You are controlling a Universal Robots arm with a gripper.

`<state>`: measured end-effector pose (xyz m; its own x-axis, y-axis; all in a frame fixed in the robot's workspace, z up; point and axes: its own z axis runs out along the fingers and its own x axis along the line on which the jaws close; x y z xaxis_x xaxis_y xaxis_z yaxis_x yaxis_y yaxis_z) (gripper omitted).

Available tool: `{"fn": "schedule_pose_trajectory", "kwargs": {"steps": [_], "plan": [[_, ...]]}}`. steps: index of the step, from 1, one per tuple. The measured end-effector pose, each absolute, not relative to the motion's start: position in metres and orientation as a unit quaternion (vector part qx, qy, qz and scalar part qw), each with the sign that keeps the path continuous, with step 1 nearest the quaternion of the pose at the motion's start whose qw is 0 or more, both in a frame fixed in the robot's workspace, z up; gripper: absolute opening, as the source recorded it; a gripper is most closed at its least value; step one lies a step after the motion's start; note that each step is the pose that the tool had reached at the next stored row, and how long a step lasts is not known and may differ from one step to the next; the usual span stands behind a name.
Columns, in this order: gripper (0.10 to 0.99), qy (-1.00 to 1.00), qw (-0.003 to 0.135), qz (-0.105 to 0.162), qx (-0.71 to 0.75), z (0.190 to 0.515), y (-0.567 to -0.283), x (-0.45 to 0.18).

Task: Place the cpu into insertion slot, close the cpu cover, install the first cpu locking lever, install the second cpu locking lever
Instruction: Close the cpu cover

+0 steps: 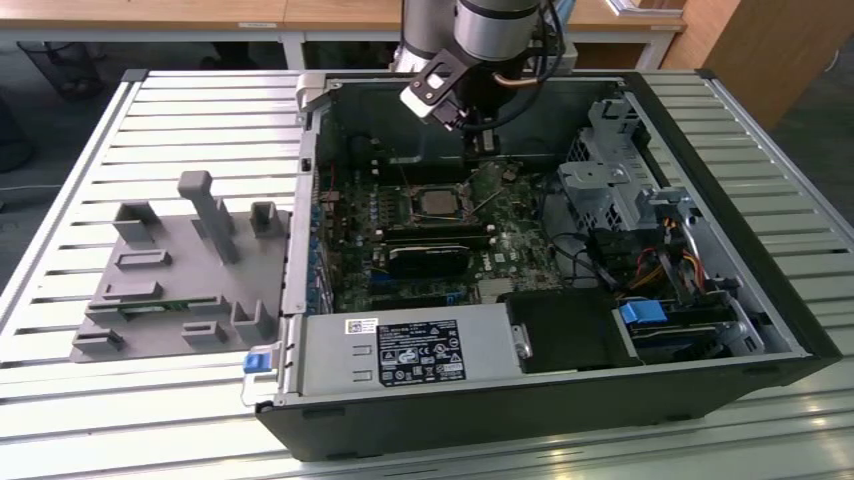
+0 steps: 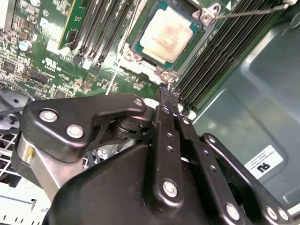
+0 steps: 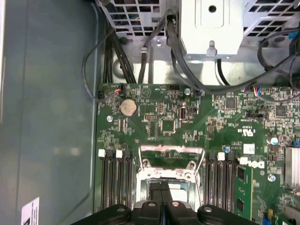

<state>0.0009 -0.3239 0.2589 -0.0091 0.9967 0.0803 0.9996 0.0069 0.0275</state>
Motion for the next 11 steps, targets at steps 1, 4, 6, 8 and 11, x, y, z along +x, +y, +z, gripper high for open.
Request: {"fn": "schedule_pose_trajectory", "kwargs": {"steps": [1,4,6,8,11], "plan": [[0.106,-0.709,0.019,-0.038,-0.704,0.2589,-0.3239,0.0017],[0.106,-0.709,0.019,-0.038,-0.704,0.2589,-0.3239,0.0033],[0.106,-0.709,0.019,-0.038,-0.704,0.2589,-0.3239,0.0037],[0.106,-0.709,0.019,-0.038,-0.704,0.2589,-0.3239,0.0037],[0.106,-0.709,0.019,-0.038,-0.704,0.2604,-0.3240,0.0038]]}}
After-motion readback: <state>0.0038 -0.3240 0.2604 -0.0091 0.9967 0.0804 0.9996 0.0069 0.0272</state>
